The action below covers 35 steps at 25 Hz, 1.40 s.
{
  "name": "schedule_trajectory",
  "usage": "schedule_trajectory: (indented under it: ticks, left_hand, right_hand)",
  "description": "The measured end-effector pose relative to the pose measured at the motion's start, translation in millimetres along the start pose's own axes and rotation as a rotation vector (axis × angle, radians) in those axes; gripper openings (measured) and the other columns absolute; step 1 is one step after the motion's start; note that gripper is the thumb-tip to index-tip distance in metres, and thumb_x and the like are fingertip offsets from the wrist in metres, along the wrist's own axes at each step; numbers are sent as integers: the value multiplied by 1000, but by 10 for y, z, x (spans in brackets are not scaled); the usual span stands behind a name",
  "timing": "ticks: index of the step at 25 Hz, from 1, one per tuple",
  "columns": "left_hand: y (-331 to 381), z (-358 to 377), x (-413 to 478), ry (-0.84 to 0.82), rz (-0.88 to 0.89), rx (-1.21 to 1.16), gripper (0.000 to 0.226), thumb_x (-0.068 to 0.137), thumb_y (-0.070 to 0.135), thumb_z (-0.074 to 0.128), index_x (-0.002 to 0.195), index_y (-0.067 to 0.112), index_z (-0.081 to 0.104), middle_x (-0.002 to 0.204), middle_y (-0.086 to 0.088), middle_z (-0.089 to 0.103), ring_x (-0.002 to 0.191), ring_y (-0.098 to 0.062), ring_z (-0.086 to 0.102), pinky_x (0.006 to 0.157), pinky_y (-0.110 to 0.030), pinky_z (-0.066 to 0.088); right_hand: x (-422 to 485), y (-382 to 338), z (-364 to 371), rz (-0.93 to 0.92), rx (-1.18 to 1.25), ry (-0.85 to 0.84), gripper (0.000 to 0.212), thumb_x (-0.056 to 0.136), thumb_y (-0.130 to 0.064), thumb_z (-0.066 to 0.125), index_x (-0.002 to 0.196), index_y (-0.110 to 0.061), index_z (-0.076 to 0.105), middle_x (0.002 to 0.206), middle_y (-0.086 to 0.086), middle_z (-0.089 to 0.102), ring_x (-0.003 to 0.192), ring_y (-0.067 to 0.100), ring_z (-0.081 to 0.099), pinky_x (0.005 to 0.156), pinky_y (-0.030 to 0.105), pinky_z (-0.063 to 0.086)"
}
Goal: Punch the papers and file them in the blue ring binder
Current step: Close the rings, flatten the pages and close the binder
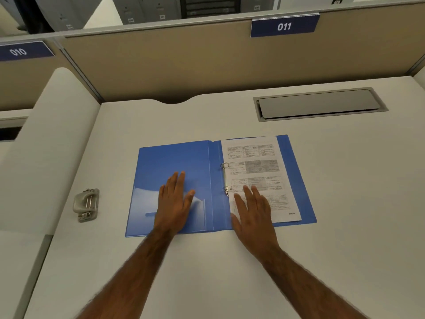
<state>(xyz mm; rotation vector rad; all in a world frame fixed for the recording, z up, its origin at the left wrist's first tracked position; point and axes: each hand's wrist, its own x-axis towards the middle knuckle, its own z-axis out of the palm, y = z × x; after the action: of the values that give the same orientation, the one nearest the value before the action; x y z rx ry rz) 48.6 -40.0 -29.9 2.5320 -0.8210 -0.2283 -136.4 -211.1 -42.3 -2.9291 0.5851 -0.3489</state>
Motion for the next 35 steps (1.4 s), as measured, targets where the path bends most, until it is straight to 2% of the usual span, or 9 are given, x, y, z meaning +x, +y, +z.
schedule_trajectory:
  ticks: [4,11,13,16,22,25,29,32,35]
  left_hand:
    - [-573,-281,-119,112,-257,-14,54,105,36,38,153,12,33,160,-13,33,149,-28,27,121,-46,22]
    - [-761,-565,-134,130,-462,-11,52,104,45,35,139,11,54,150,-15,44,136,-37,42,111,-52,35]
    - [-779,-642,-69,124,-498,-47,55,103,49,33,125,8,63,140,-17,51,125,-40,50,102,-54,41]
    - [-845,-736,11,140,-523,-146,63,103,52,30,106,-1,64,118,-25,60,108,-44,56,92,-52,45]
    - [-937,-905,133,140,-652,-297,64,103,55,28,125,5,60,129,-19,62,117,-40,55,91,-40,38]
    - [-848,-1084,200,81,-614,-371,61,104,53,31,122,4,63,128,-18,62,110,-34,56,85,-36,34]
    - [-533,-1540,234,28,-498,-450,54,99,61,40,97,12,64,101,-5,67,93,-31,60,81,-44,47]
    - [-125,-1927,237,-124,-431,-519,63,96,69,33,103,20,71,98,-3,74,89,-26,70,76,-39,54]
    - [371,-2140,212,-234,-335,-538,71,90,75,25,111,24,70,100,0,75,91,-23,71,78,-37,55]
  right_hand:
    - [133,-482,42,-322,68,-183,66,89,-52,65,143,-16,50,155,17,44,146,37,36,112,53,40]
    - [351,-880,-16,-341,-21,-463,69,97,-47,55,151,-13,31,168,18,12,151,47,17,106,63,41]
    - [341,-893,5,-338,-38,-466,65,98,-45,52,150,-12,31,168,18,11,150,48,20,103,63,45]
    - [261,-864,36,-357,-65,-386,60,95,-43,58,143,-10,43,162,21,29,139,49,42,95,59,54]
    - [142,-745,172,-416,-85,-135,55,92,-37,66,136,-8,50,150,23,49,121,47,61,79,53,62]
    - [103,-713,157,-400,-33,-88,52,89,-36,70,132,-9,55,148,21,53,119,42,64,80,47,63]
    - [106,-702,-77,-316,143,-86,51,86,-37,71,130,-12,62,148,17,53,122,33,63,88,39,58]
    - [178,-733,-389,-210,332,-188,60,94,-51,58,144,-18,49,160,8,40,142,27,45,109,37,43]
    - [383,-750,-807,-18,646,-317,67,94,-65,45,151,-31,38,164,-10,28,149,8,26,118,30,27]
